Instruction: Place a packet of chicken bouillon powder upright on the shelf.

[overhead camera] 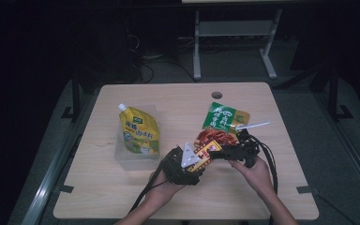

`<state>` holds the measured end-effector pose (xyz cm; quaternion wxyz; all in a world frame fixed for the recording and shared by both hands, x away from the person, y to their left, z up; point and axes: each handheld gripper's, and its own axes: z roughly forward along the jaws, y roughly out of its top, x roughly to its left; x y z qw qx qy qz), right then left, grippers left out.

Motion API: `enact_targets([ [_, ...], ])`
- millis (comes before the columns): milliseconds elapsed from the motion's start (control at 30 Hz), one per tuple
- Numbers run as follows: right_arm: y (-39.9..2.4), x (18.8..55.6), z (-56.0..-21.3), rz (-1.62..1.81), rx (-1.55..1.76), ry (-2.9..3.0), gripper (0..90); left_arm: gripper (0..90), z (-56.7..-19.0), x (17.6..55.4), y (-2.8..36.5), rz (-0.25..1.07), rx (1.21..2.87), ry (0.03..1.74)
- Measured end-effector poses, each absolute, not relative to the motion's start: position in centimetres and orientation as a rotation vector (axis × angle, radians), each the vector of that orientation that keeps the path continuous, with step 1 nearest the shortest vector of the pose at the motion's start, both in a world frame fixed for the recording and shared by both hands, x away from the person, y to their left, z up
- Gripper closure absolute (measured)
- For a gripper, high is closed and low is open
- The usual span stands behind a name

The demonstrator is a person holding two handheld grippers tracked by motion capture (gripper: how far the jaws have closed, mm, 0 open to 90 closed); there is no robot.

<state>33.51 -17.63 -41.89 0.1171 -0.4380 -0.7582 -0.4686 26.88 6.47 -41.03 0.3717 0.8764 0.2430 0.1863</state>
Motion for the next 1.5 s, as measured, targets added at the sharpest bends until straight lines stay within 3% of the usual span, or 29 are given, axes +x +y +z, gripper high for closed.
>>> enact_targets([
  [133, -17.2, 33.6, -41.9, -1.352, -1.258, -2.206, 37.9, 32.2, -41.2, 26.9, 6.5, 0.465, 2.239, 0.637],
  [367, -17.1, 33.7, -41.8, -1.358, -1.269, -2.195, 42.2, 32.0, -41.5, 27.1, 6.6, 0.462, 2.229, 0.653],
  [667, -16.8, 33.4, -40.7, -1.43, -1.211, -2.203, 62.8, 31.5, -42.5, 27.3, 6.8, 0.446, 2.275, 0.683],
  [867, -15.8, 33.0, -39.7, -1.387, -1.154, -2.297, 66.7, 28.4, -43.0, 26.8, 6.9, 0.414, 2.288, 0.667],
  [1500, -12.8, 34.8, -35.5, -1.407, -0.938, -2.598, 67.2, 26.6, -43.6, 23.3, 8.2, 0.344, 2.296, 0.598],
])
